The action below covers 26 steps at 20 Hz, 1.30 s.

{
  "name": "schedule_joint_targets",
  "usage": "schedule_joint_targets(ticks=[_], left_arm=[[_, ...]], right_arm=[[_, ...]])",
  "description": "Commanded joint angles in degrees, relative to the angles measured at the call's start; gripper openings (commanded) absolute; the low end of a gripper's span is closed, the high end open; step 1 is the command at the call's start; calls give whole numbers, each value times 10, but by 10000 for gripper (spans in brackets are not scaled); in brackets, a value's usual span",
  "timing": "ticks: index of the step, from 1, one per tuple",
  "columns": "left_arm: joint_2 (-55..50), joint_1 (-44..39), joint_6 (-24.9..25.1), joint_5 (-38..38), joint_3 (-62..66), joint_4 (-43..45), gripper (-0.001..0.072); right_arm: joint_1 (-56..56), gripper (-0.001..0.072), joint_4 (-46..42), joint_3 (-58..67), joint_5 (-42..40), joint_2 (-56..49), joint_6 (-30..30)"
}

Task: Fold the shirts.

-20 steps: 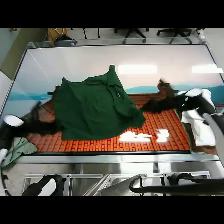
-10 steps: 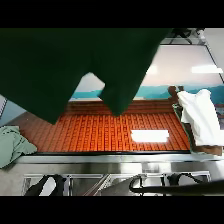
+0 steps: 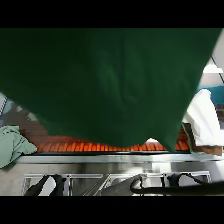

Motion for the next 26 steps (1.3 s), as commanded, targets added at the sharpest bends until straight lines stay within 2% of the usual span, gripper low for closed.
schedule_joint_targets(ticks=[1,3,5,7,9,12,13,14,15,16,17,18,21,23,26], left_arm=[[-48,-85,87,35,-147,9,16],[-125,-144,80,60,-171,137,18],[-221,-179,73,70,-173,226,18],[-313,-188,73,75,-172,239,18],[-380,-188,73,102,-172,234,18],[-431,-183,82,120,-151,235,25],[-442,-183,80,107,-130,235,25],[-449,-179,74,81,-101,234,176],[-451,-176,66,47,-71,235,618],[-449,-171,52,13,-42,240,687],[-444,-162,34,-28,-15,241,651],[-436,-148,19,-71,9,241,651],[-400,-89,-14,-178,11,241,650],[-356,-47,-21,-212,-64,241,650],[-275,3,-17,-209,-236,311,650]], right_arm=[[152,18,-147,-108,-24,-61,-42],[257,18,-273,-160,-101,-128,-46],[316,18,-312,-180,-174,-226,-46],[339,18,-282,-179,-197,-315,-46],[344,19,-215,-179,-198,-374,-76],[341,29,-167,-179,-212,-400,-110],[336,100,-167,-176,-216,-398,-110],[328,225,-167,-172,-210,-392,-110],[316,277,-167,-168,-189,-382,-108],[299,277,-167,-167,-159,-369,-102],[277,315,-170,-167,-118,-352,-84],[254,374,-184,-168,-76,-335,-47],[178,374,-266,-170,67,-283,36],[140,371,-291,-194,143,-255,50],[101,369,-323,-282,165,-206,50]])
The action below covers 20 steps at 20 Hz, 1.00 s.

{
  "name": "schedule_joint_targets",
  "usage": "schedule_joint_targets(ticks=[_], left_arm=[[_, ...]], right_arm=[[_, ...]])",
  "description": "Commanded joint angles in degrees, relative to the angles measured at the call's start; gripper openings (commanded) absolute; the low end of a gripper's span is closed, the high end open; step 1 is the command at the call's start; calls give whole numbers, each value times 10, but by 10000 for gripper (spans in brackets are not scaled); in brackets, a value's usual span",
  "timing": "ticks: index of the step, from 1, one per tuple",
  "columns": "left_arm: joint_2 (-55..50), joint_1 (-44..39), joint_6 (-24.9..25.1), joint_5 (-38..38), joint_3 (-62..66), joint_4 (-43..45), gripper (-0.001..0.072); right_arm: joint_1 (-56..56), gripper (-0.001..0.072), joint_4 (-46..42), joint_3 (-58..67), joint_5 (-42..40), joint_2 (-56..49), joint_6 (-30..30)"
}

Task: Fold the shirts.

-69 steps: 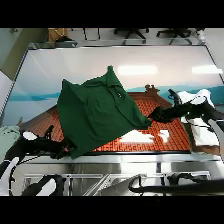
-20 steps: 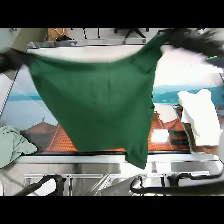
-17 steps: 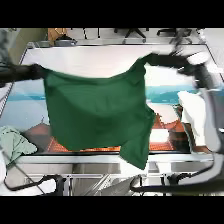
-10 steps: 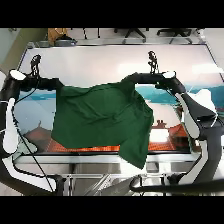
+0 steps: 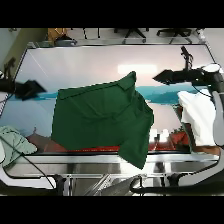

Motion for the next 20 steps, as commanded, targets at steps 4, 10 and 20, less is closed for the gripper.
schedule_joint_targets(ticks=[4,10,20], left_arm=[[132,87,10,-9,-341,129,650],[151,36,11,109,-507,124,650],[151,-53,43,179,-524,37,20]], right_arm=[[-78,509,-119,-181,69,90,45],[-76,506,-135,-294,57,96,37],[-30,507,-130,-423,-1,91,-10]])
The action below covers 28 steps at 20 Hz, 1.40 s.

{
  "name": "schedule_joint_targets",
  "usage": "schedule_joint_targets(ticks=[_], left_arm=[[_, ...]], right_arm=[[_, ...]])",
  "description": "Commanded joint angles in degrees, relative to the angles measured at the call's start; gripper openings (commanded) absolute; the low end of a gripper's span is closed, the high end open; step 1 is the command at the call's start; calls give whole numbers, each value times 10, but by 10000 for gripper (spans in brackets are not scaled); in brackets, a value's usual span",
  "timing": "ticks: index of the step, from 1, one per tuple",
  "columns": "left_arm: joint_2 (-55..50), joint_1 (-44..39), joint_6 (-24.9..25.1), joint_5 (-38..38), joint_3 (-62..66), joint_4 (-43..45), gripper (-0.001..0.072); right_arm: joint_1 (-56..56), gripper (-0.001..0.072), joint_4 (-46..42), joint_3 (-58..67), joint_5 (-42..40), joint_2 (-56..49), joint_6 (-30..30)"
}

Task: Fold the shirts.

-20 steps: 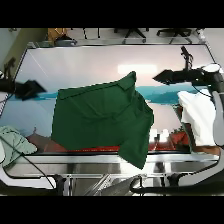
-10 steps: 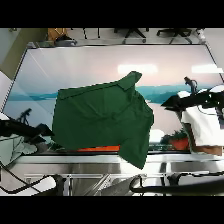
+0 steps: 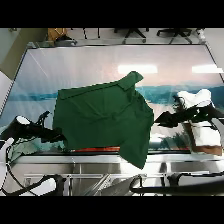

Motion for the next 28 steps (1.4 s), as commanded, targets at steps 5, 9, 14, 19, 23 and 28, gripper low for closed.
schedule_joint_targets(ticks=[5,9,14,19,23,28], left_arm=[[1,13,4,-8,-2,-21,20],[2,14,-2,-23,9,-21,19],[92,14,-16,-111,147,-103,16],[228,15,-21,-123,438,-292,16],[249,28,-67,-80,731,-261,16],[210,139,-106,-125,895,-241,16]], right_arm=[[92,502,5,-47,-56,-16,-19],[114,135,35,-46,-30,-19,-43],[62,18,93,67,37,97,-35],[-31,18,260,351,51,220,-29],[-83,18,261,592,-25,255,-26],[-112,18,161,730,-100,257,0]])
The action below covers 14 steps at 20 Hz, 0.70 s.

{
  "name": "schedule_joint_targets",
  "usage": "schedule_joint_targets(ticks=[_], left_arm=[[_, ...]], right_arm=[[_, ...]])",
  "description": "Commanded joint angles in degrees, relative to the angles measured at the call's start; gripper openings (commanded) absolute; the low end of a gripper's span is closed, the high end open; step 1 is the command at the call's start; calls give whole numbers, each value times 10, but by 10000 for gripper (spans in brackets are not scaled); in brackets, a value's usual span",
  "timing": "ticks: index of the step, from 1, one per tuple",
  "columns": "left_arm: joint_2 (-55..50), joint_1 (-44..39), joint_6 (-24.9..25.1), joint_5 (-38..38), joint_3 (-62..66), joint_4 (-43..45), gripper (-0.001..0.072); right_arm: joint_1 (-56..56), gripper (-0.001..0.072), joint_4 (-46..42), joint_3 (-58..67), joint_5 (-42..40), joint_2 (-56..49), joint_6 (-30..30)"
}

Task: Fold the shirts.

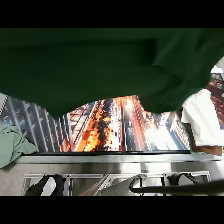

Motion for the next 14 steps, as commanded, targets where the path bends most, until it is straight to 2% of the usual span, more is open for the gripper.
schedule_joint_targets(ticks=[1,2,4,6,7,10,12,14], left_arm=[[-12,62,-26,-28,53,5,16],[-5,64,-19,-34,7,4,16],[2,43,36,-32,-124,-36,16],[-21,-26,81,-15,-236,-29,16],[-44,-64,98,-4,-275,-14,16],[-160,-174,117,58,-342,78,16],[-261,-205,113,91,-341,132,16],[-382,-219,104,91,-297,152,16]], right_arm=[[-15,18,-58,67,-41,2,19],[-15,18,-54,53,-24,-8,19],[-15,18,-10,0,12,-37,11],[2,17,50,-80,51,-76,-19],[29,18,49,-123,59,-96,-32],[125,18,-44,-245,26,-171,-53],[162,18,-110,-281,-32,-243,-53],[172,18,-119,-282,-73,-329,-54]])
